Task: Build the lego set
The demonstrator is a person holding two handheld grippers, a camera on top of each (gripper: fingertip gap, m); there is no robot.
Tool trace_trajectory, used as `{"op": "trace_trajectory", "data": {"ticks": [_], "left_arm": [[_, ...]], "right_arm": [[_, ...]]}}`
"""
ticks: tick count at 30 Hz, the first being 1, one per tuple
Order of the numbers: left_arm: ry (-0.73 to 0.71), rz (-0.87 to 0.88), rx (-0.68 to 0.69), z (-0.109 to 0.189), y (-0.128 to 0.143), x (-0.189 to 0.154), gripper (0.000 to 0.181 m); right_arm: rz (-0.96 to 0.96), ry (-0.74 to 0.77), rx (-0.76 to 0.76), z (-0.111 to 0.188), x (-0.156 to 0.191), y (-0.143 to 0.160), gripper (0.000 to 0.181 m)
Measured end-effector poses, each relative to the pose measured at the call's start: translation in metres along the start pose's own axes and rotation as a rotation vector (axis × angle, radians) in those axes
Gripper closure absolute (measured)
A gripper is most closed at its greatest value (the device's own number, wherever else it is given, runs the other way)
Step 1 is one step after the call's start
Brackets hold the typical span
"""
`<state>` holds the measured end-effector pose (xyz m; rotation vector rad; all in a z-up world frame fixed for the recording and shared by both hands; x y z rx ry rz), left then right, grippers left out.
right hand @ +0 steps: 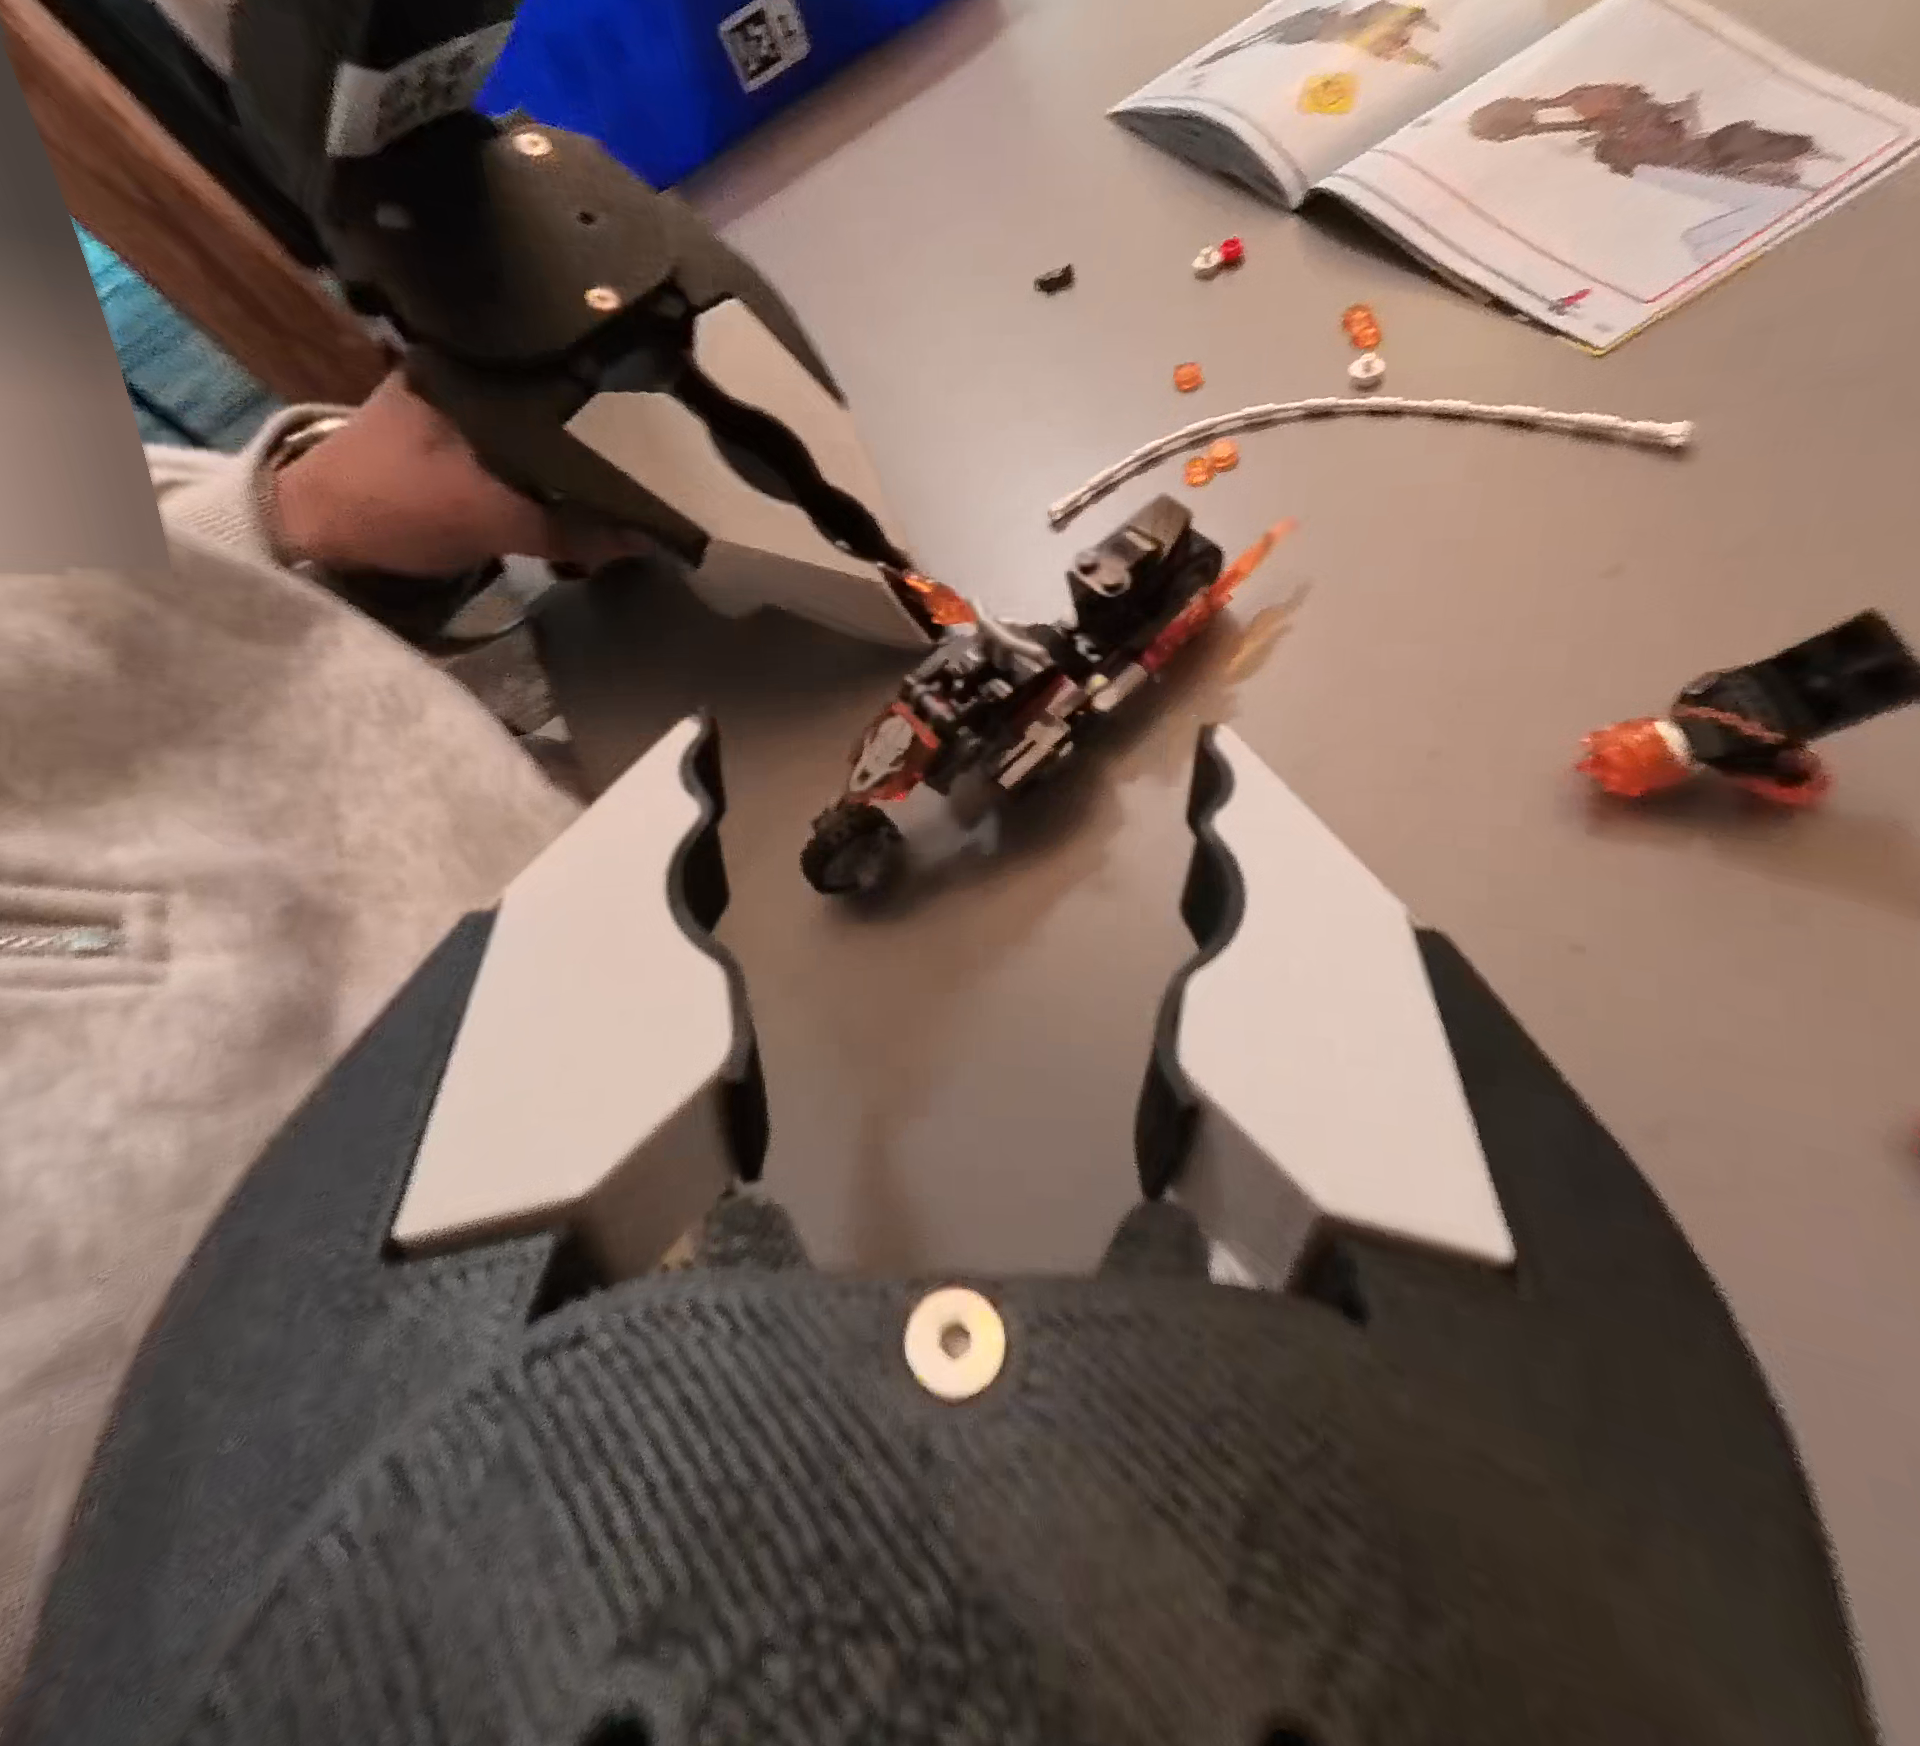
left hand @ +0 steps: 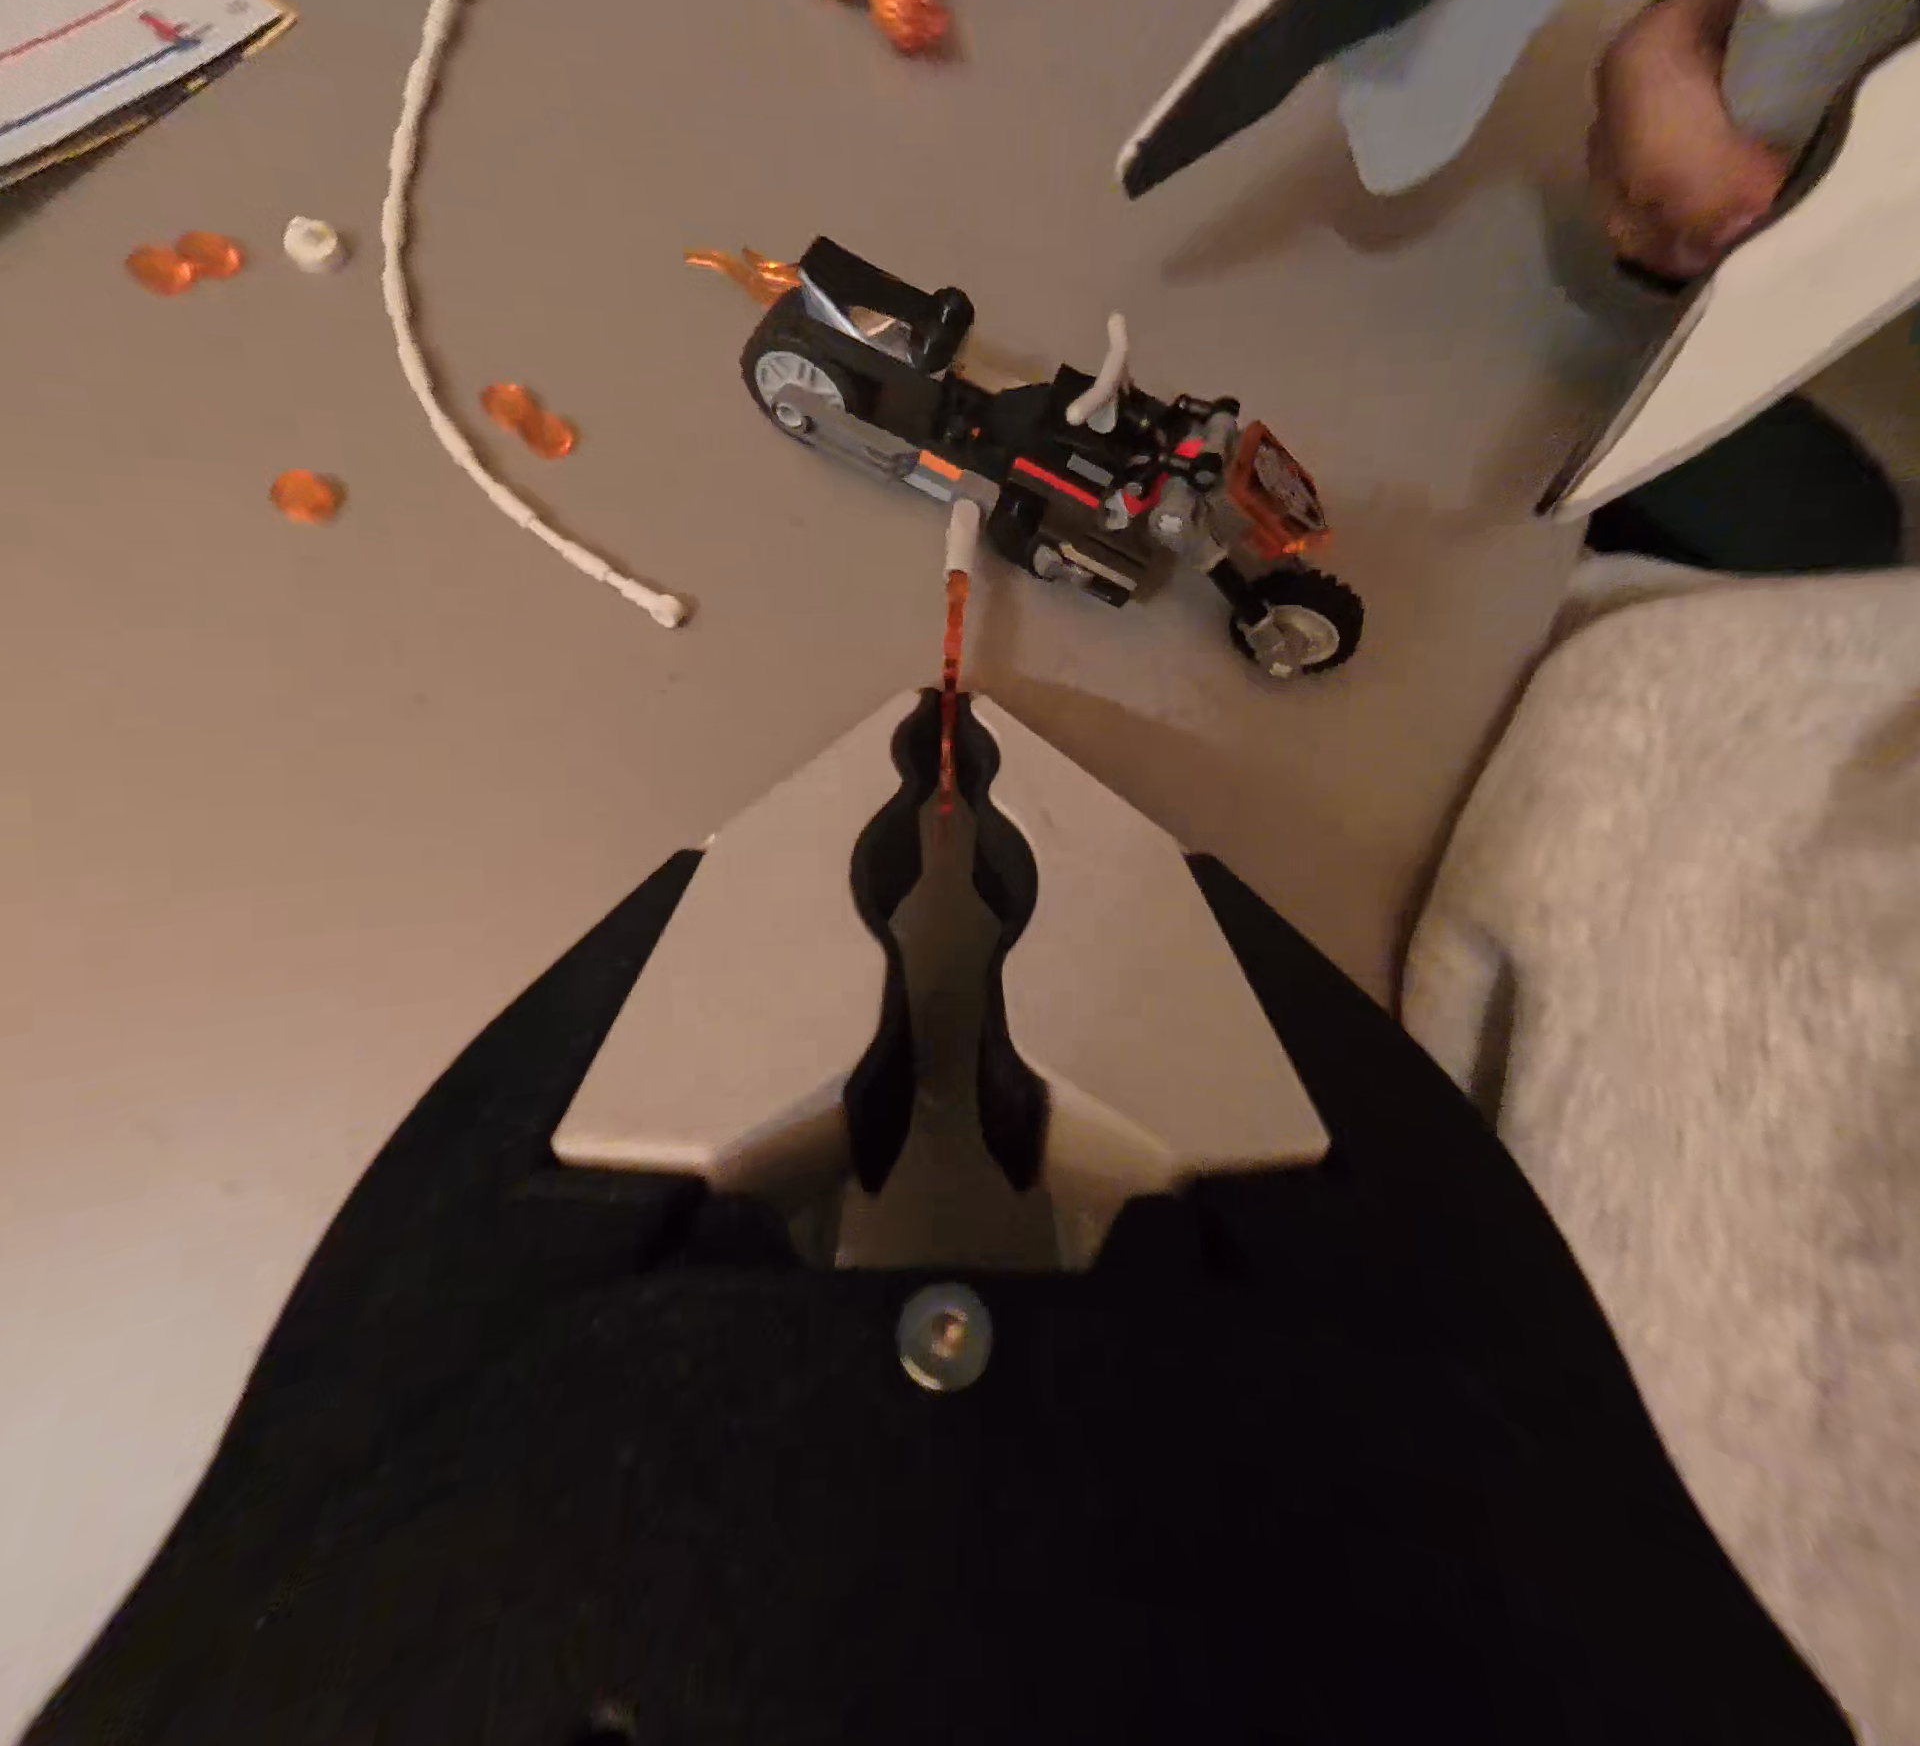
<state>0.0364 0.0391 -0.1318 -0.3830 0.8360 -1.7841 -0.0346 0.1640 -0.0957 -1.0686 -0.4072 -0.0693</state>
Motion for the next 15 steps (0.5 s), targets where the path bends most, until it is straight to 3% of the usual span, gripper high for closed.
{"op": "trace_trajectory", "data": {"ticks": [2,4,7,11,15], "left_arm": [[-0.047,0.052,-0.006,0.0,0.0,0.002,0.18],[-0.093,0.087,-0.007,0.0,-0.001,0.001,0.18],[-0.142,0.137,-0.023,-0.001,0.0,-0.006,0.18],[-0.119,0.171,-0.035,-0.001,0.003,-0.02,0.18],[-0.105,0.109,-0.027,0.002,0.006,-0.023,0.179]], "right_arm": [[0.014,0.062,-0.016,-0.004,-0.004,0.0,0.093],[0.058,0.096,0.014,-0.014,-0.001,0.003,0.11],[0.134,0.156,0.088,-0.032,0.005,0.007,0.106],[0.19,0.231,0.12,-0.044,0.006,0.009,0.11],[0.187,0.232,0.157,-0.043,0.002,0.013,0.127]]}}
Point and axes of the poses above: each gripper's, where its closed fingertips meet, z back along the fingers, y out of its underside, x = y × z across the jaws, the point moved 6 cm from there along z, back along the fingers, and after that the axes turned 5 degrees about -y, right-handed, at the moved point
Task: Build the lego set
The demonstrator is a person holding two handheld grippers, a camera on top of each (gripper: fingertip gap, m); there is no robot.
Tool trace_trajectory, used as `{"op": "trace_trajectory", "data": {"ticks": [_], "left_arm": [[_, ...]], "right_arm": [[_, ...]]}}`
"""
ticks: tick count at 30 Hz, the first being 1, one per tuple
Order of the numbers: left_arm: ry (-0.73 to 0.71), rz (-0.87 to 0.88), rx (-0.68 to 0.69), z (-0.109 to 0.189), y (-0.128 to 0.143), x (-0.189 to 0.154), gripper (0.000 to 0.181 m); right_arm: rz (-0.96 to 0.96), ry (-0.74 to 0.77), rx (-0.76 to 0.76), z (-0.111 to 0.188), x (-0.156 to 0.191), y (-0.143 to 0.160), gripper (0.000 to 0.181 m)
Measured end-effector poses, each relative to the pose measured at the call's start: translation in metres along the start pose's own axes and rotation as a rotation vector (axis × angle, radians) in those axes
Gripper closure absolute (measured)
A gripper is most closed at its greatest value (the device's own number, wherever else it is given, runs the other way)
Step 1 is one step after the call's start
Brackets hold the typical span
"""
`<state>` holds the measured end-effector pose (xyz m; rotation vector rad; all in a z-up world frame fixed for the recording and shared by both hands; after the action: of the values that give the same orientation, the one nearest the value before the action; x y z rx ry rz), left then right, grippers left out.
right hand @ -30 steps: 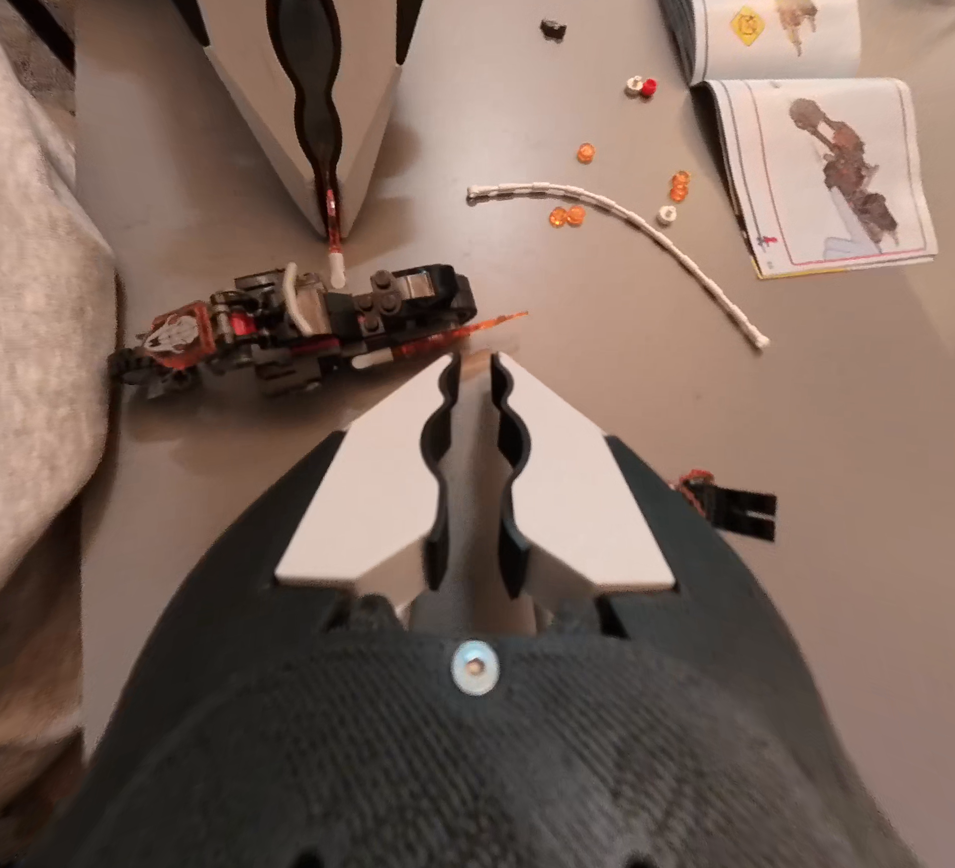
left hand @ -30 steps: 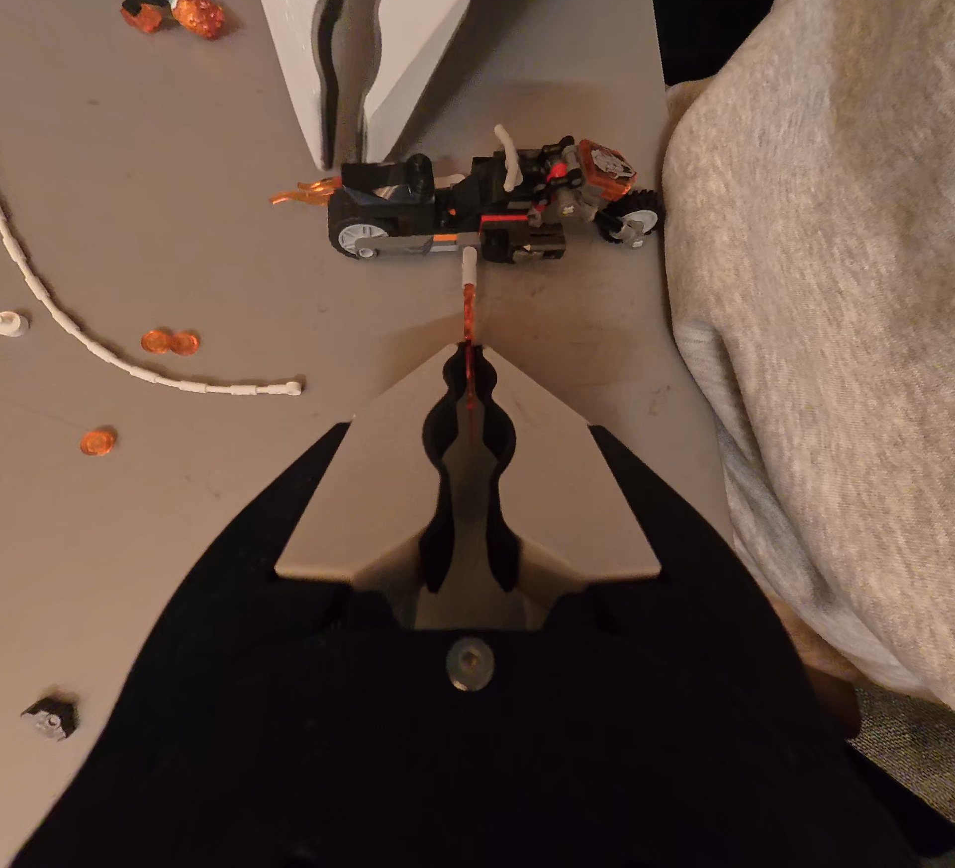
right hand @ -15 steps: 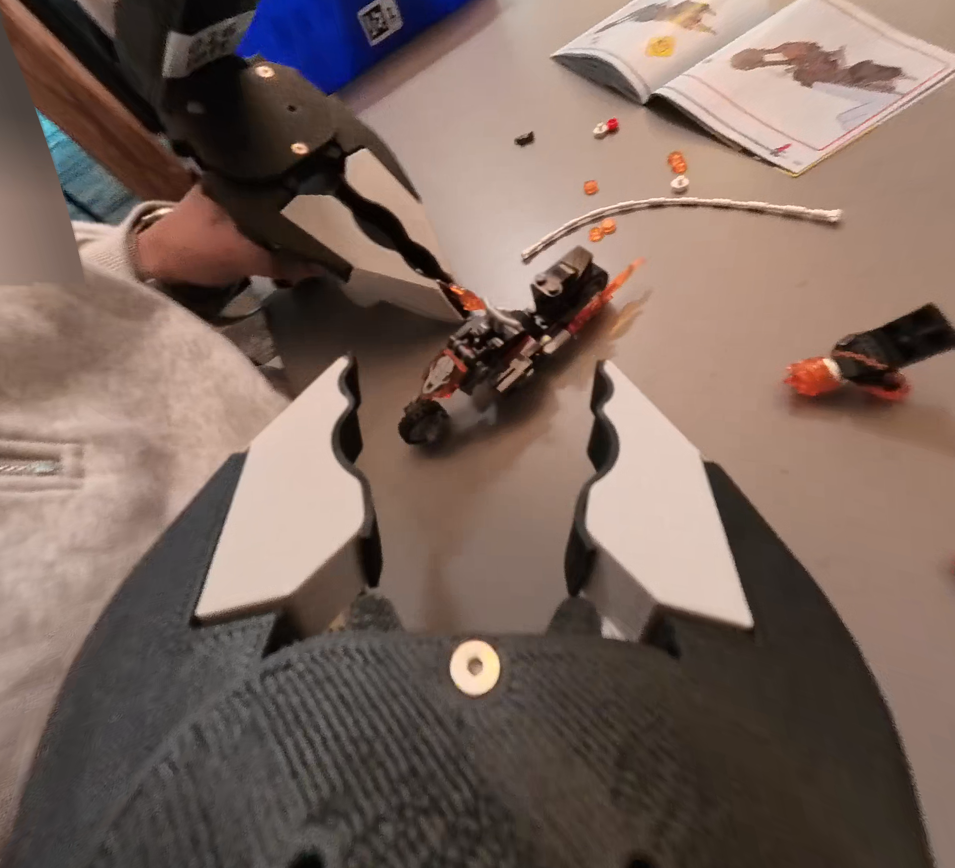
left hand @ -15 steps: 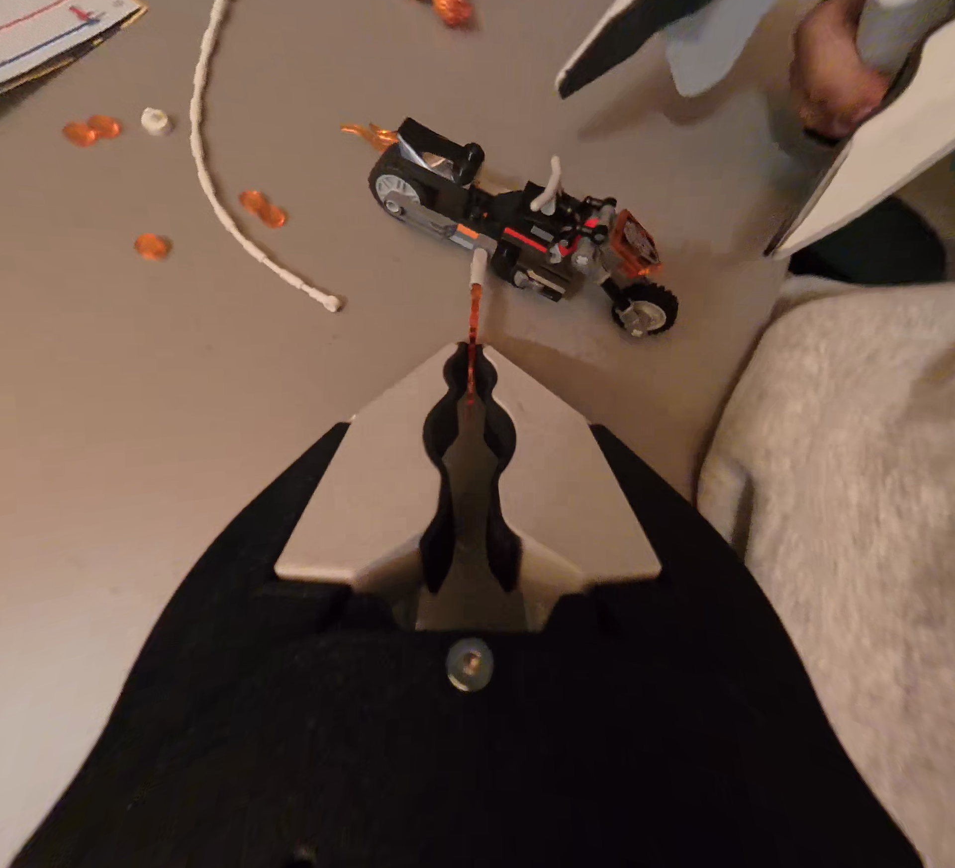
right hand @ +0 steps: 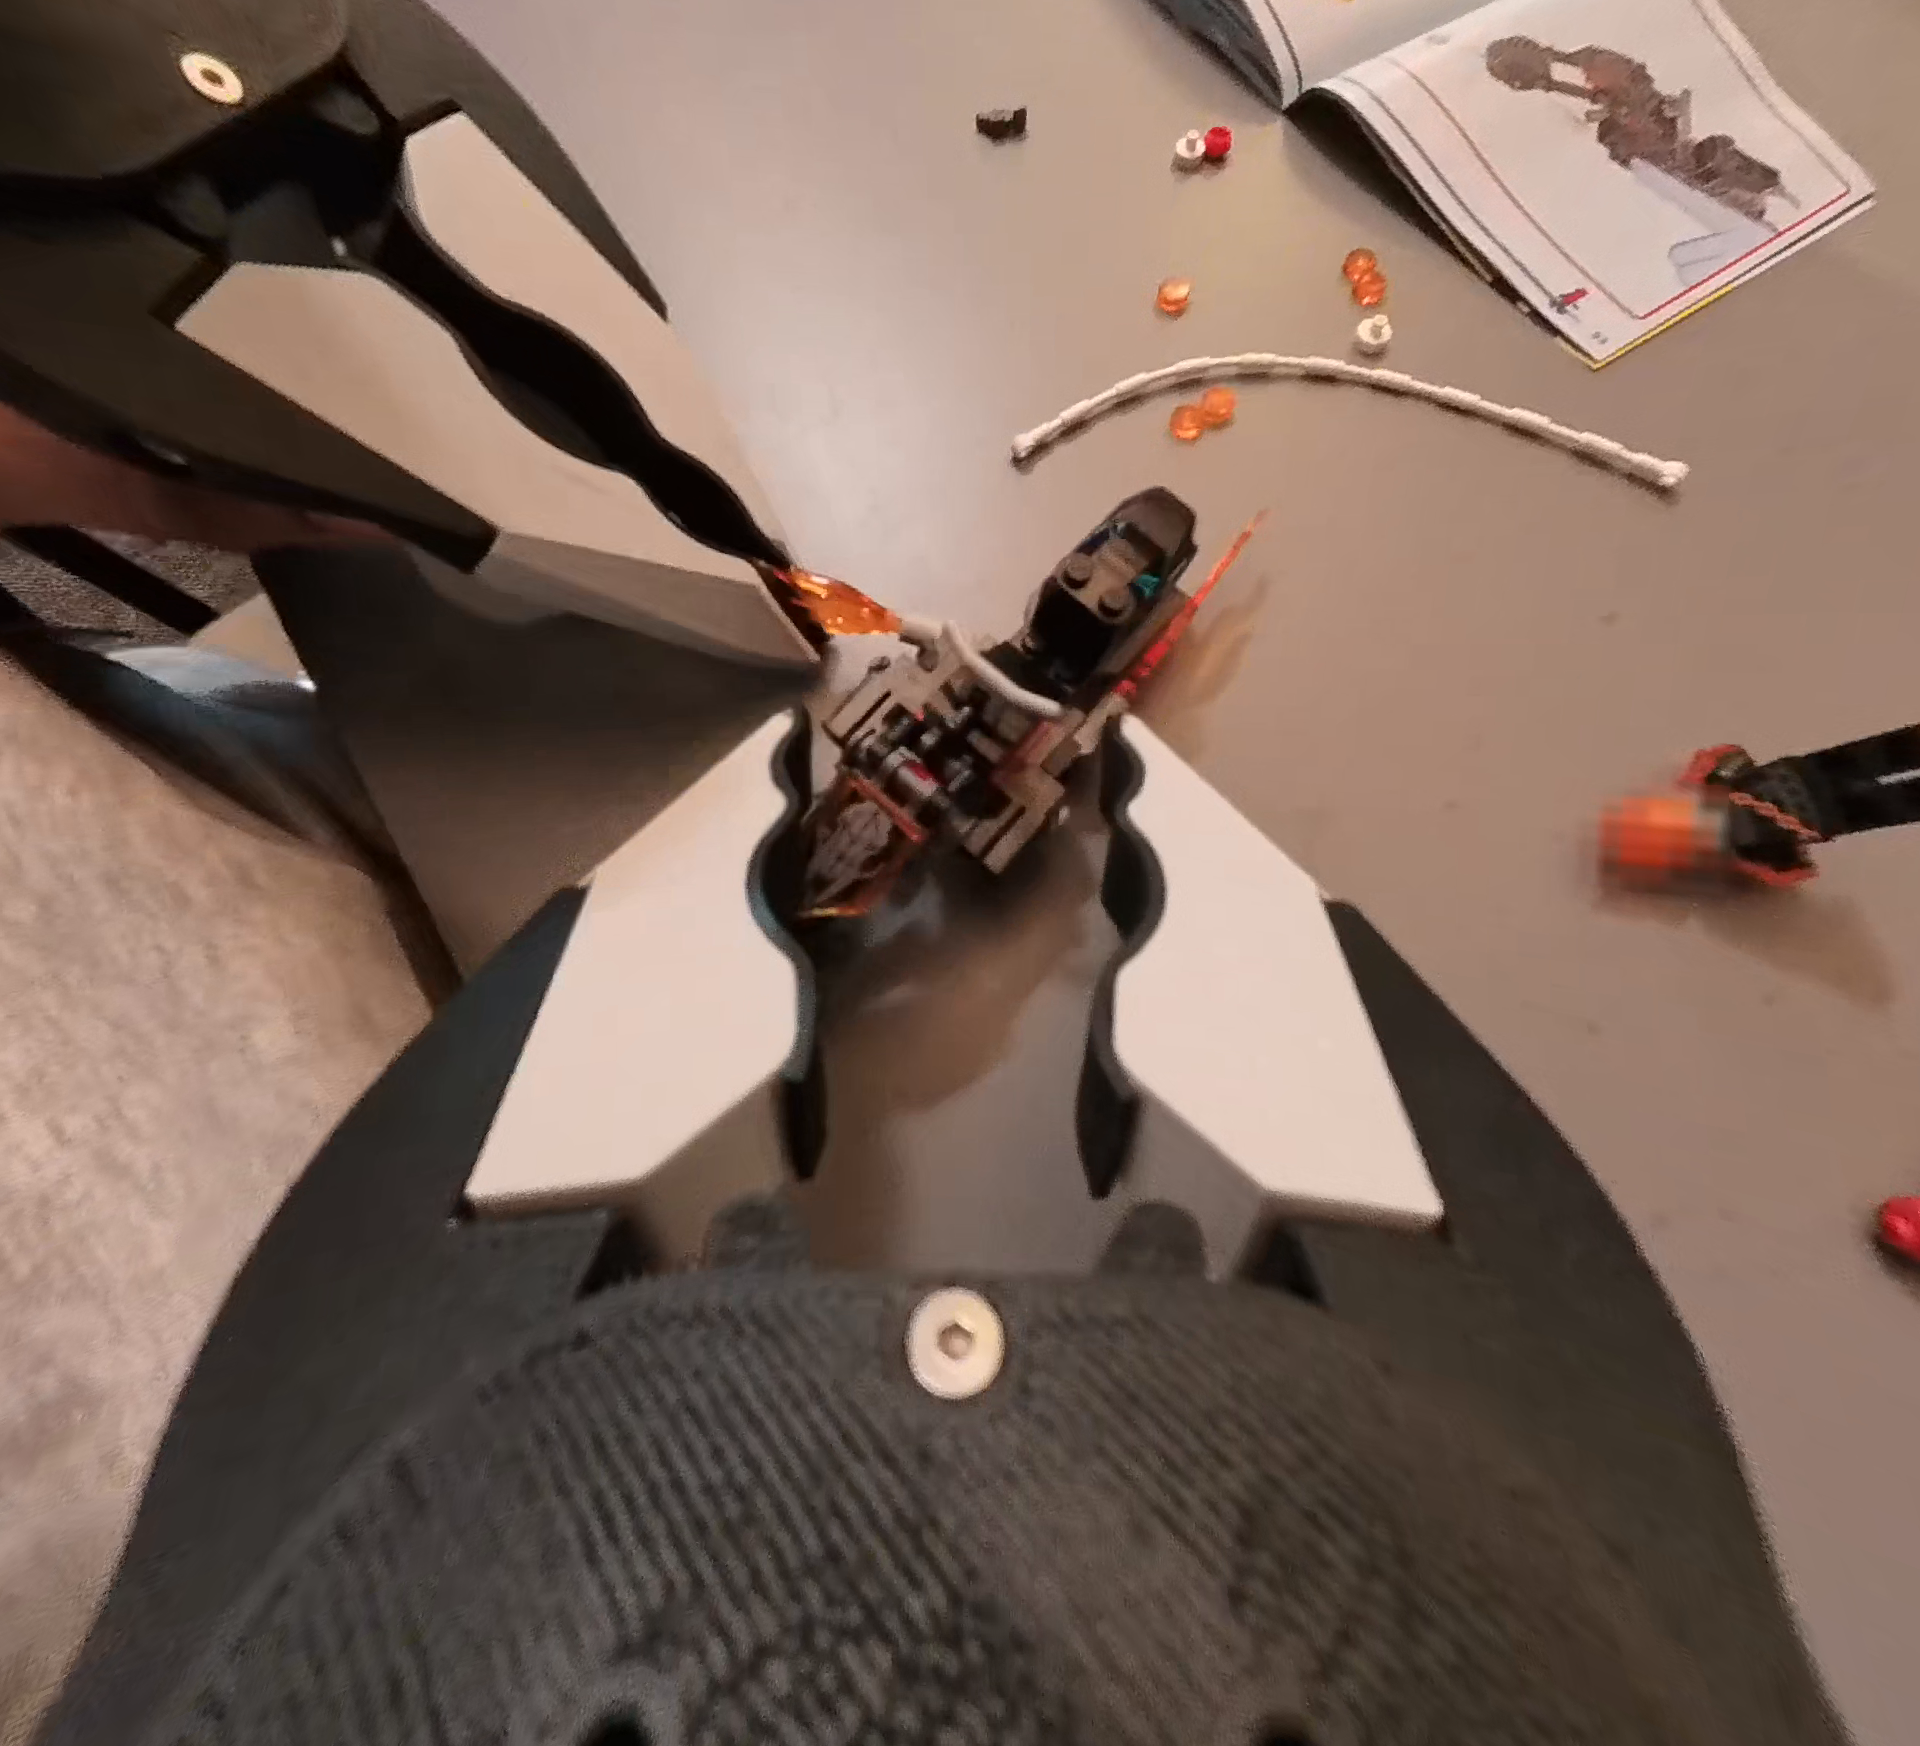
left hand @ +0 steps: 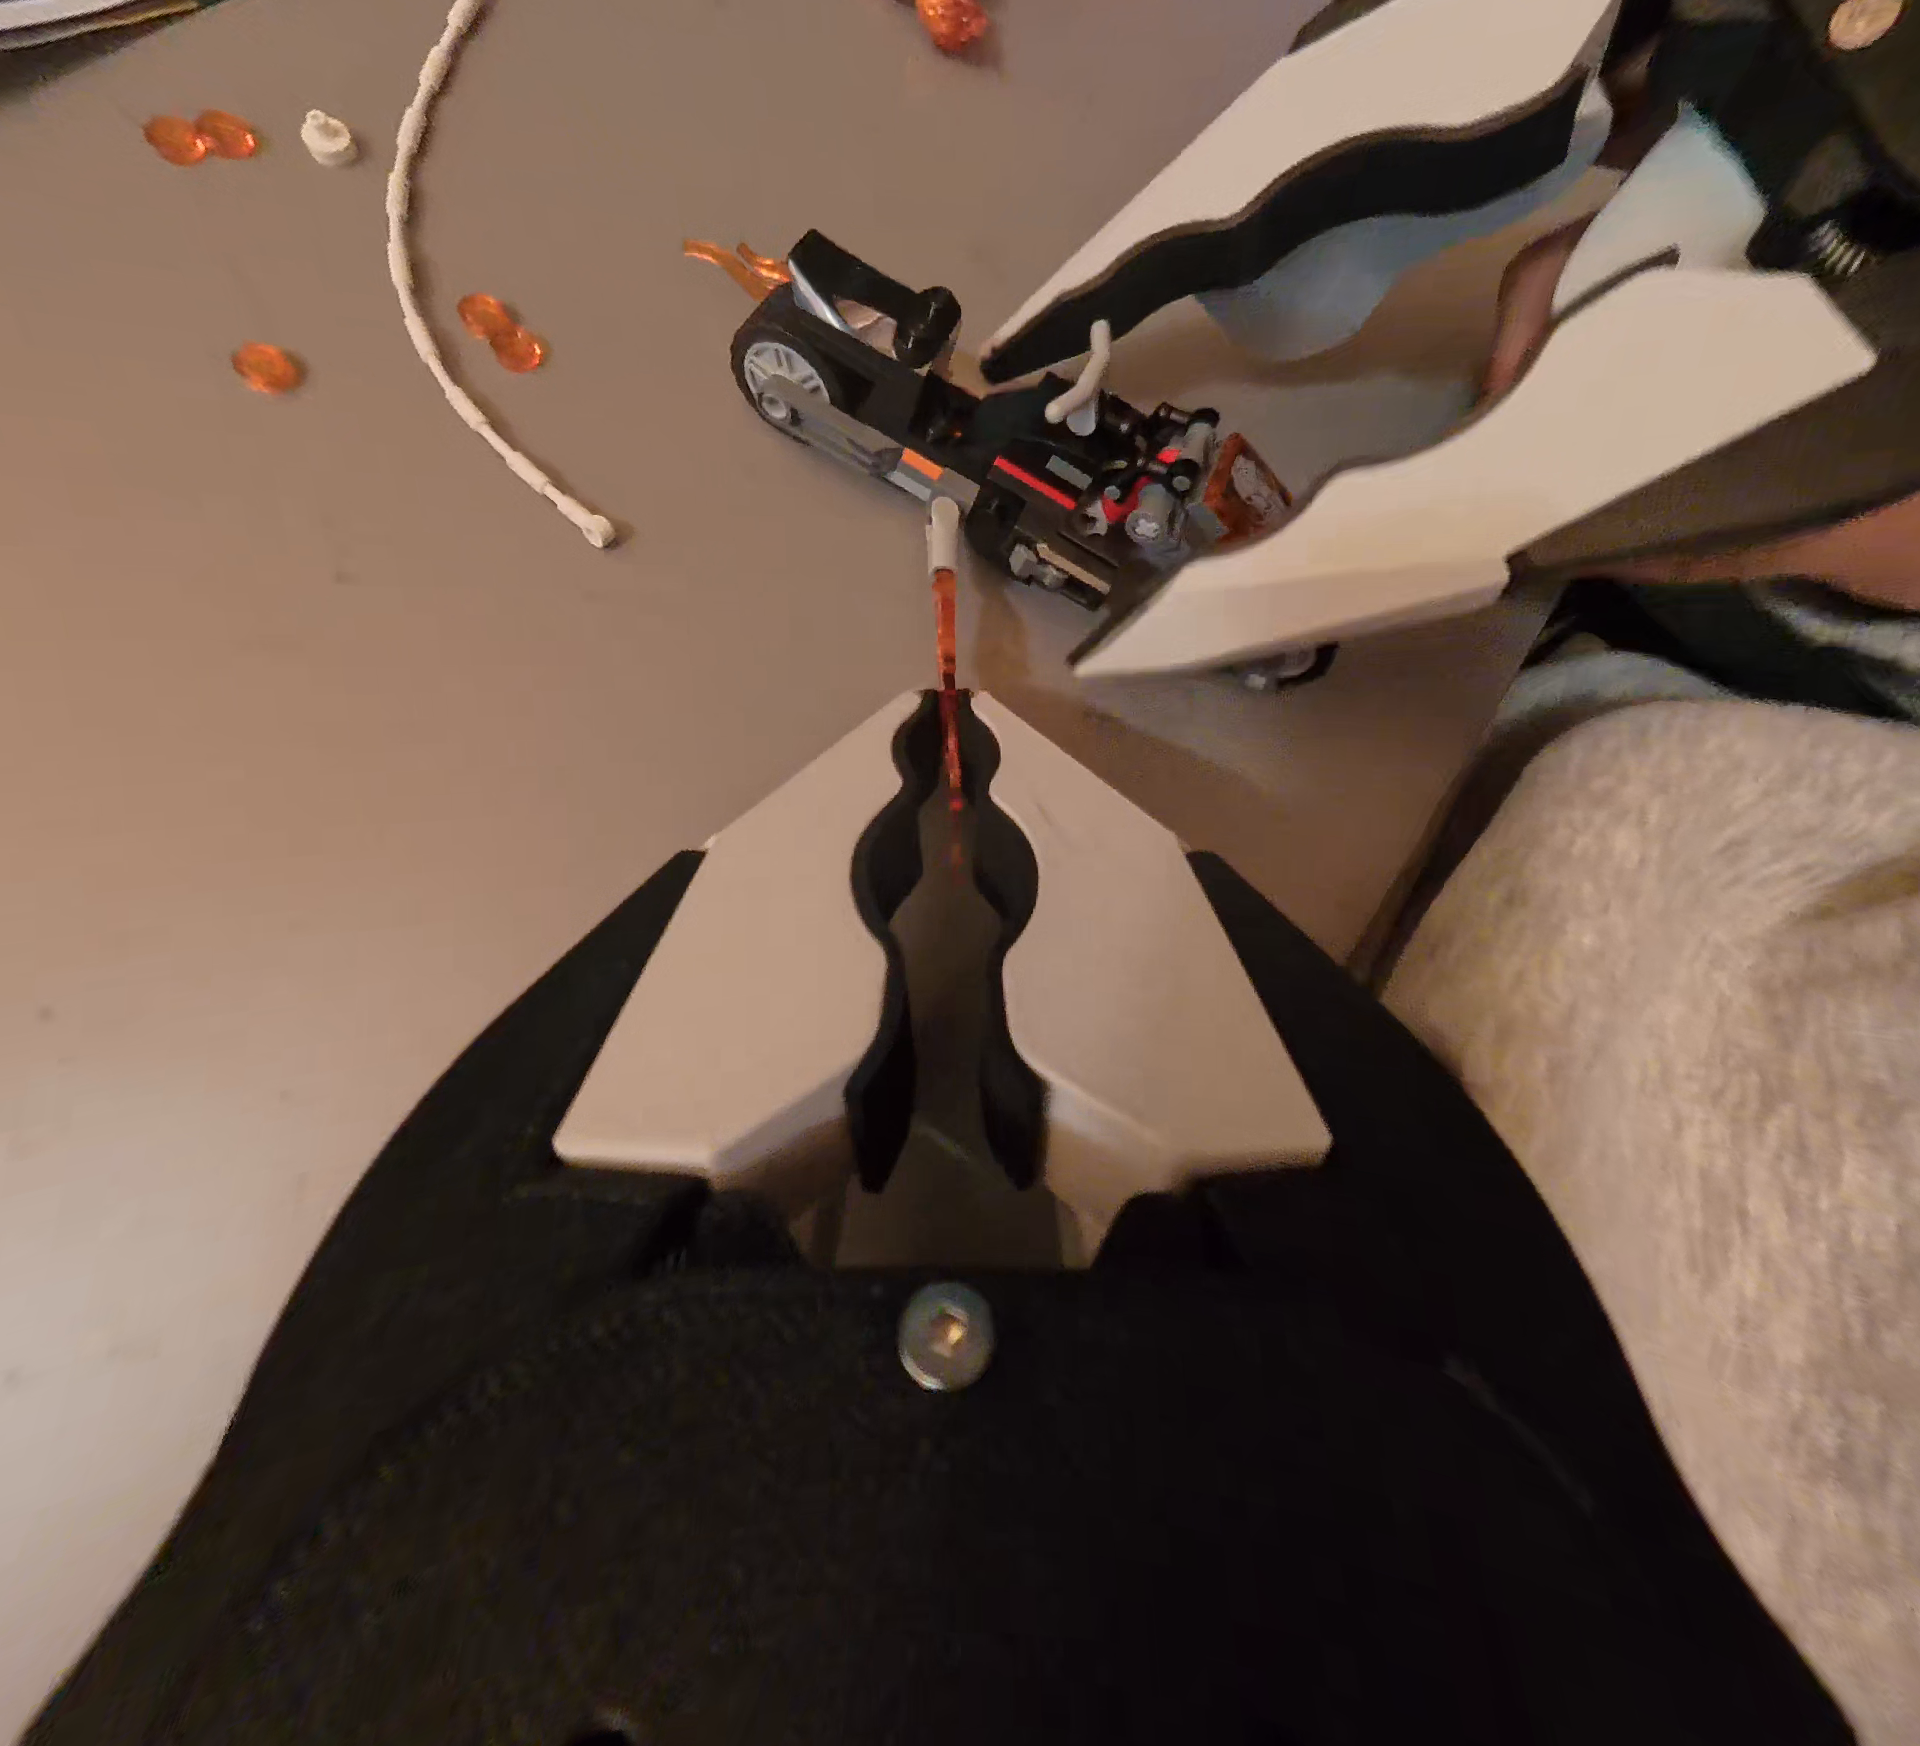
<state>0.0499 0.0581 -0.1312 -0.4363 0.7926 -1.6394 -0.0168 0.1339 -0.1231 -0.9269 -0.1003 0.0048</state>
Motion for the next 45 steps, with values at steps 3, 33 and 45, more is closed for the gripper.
{"op": "trace_trajectory", "data": {"ticks": [3,33,45], "left_arm": [[0.046,-0.09,0.034,0.001,0.0,0.002,0.178],[-0.07,-0.118,-0.014,-0.024,-0.035,0.042,0.151],[0.026,-0.019,-0.075,-0.008,-0.026,0.037,0.154]], "right_arm": [[-0.016,-0.026,0.006,0.002,-0.002,0.002,0.128],[0.053,-0.034,0.021,0.004,0.0,0.003,0.13],[-0.013,-0.054,0.024,0.019,-0.006,0.006,0.117]]}}
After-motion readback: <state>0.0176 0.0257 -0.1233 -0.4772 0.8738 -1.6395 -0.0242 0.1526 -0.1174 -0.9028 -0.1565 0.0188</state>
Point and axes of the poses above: each gripper's, where its closed fingertips meet, z back along the fingers, y out of its underside, x = y × z across the jaws, the point moved 6 cm from there along z, back along the fingers, and after that the axes turned 5 degrees about -y, right-handed, at the moved point
